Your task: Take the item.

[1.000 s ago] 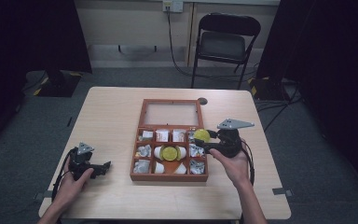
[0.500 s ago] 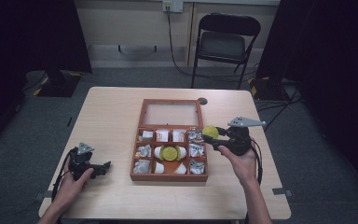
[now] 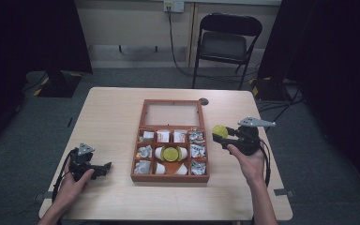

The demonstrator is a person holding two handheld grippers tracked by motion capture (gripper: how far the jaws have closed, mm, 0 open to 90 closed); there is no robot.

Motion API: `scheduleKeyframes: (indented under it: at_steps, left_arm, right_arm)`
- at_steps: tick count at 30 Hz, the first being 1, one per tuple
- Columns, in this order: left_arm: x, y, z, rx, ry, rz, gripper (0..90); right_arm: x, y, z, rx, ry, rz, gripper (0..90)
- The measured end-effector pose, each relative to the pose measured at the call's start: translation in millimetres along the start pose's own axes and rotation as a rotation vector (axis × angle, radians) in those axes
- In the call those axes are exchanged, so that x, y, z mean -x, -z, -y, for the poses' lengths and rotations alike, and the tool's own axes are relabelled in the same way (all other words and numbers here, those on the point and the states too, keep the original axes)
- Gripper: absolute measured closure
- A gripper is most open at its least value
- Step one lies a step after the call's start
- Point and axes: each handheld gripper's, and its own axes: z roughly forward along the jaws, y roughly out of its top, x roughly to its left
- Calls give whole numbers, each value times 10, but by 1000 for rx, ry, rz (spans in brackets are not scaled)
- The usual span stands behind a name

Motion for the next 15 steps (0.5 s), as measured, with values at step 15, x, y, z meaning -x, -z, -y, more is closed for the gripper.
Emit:
scheduleKeyframes:
  at_steps: [15]
  left_arm:
    - [0,0,0,0,-1,0,0]
  right_arm:
    - [261,-119,213,-75,-39,96,402]
